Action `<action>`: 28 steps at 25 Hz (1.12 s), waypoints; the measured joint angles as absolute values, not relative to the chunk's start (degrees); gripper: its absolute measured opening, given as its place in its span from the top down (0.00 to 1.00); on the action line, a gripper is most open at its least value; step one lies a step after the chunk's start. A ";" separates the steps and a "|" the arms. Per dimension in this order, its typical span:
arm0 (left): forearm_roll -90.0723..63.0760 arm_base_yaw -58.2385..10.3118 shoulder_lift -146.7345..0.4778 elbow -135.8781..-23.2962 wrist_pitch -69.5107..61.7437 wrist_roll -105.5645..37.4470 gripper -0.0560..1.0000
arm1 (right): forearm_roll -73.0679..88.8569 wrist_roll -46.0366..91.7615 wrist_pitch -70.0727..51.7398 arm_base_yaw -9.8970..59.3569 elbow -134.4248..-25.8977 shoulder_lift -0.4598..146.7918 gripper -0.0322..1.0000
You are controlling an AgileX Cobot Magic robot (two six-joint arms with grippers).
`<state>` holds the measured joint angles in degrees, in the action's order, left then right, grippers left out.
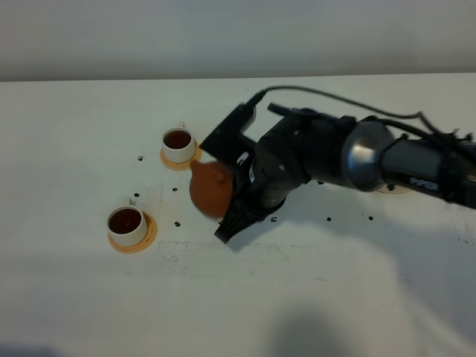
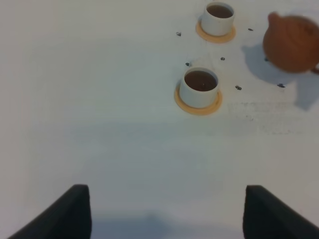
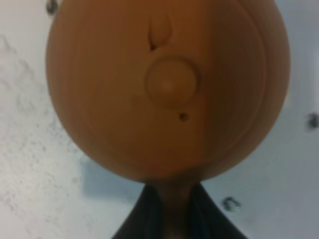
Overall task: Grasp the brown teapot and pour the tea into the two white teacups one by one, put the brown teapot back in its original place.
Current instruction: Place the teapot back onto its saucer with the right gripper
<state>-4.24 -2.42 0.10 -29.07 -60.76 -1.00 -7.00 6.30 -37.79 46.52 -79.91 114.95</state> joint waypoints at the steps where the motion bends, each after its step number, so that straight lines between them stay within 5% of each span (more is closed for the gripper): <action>1: -4.24 -2.42 0.10 -29.07 -60.76 -1.00 0.37 | -8.13 6.30 -38.36 46.34 -79.91 114.27 0.85; 8: -4.24 -2.42 0.10 -29.07 -60.76 -1.00 0.37 | -9.62 5.46 -43.26 43.87 -79.91 111.97 0.85; 28: -4.24 -2.42 0.10 -29.07 -60.76 -1.00 0.37 | -9.42 7.70 -48.53 22.38 -79.75 108.09 0.85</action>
<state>-4.24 -2.42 0.10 -29.07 -60.76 -1.00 -9.42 7.70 -48.53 22.38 -79.75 108.09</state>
